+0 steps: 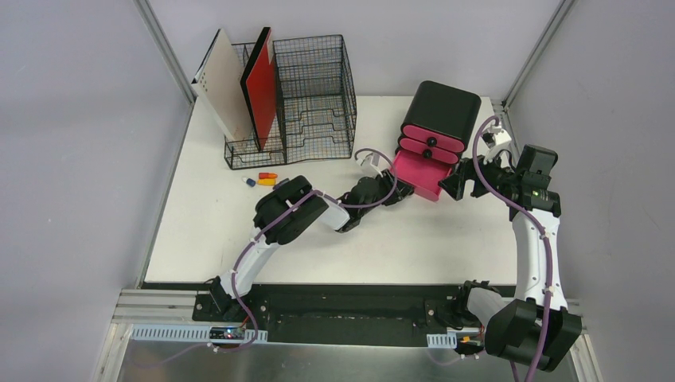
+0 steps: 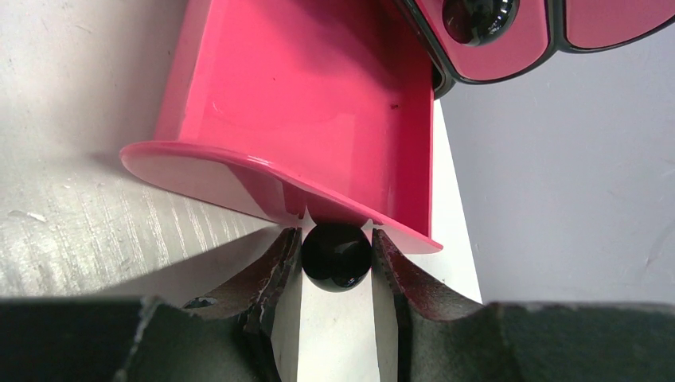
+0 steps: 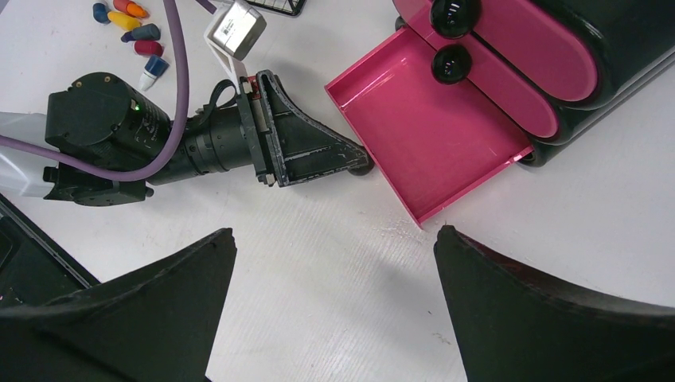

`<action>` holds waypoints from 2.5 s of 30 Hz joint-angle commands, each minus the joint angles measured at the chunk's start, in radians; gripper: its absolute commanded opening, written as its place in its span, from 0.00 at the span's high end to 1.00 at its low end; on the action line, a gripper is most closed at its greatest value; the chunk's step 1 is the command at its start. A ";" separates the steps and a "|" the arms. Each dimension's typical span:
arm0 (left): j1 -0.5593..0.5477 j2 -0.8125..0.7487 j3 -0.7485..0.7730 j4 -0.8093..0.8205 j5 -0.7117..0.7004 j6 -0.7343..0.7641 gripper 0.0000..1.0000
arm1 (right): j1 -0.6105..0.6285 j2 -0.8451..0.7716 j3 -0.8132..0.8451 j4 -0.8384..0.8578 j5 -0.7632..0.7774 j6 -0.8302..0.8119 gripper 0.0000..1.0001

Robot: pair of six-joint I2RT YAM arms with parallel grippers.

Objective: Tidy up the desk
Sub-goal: Open the drawer in the storage box, then pick up the stationery from the center of the board.

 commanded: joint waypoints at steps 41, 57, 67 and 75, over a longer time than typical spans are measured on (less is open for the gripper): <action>0.041 -0.960 -0.486 -0.792 -0.138 0.710 0.14 | -0.006 -0.030 -0.007 0.027 -0.017 -0.037 0.01; 0.355 -0.969 -0.487 -0.999 -0.119 0.733 0.22 | -0.006 -0.028 -0.009 0.026 -0.022 -0.045 0.01; 0.398 -0.837 -0.372 -1.034 -0.106 0.761 0.34 | -0.006 -0.027 -0.010 0.025 -0.027 -0.045 0.01; 0.404 -0.770 -0.314 -1.084 -0.116 0.760 0.41 | -0.006 -0.027 -0.010 0.025 -0.027 -0.047 0.01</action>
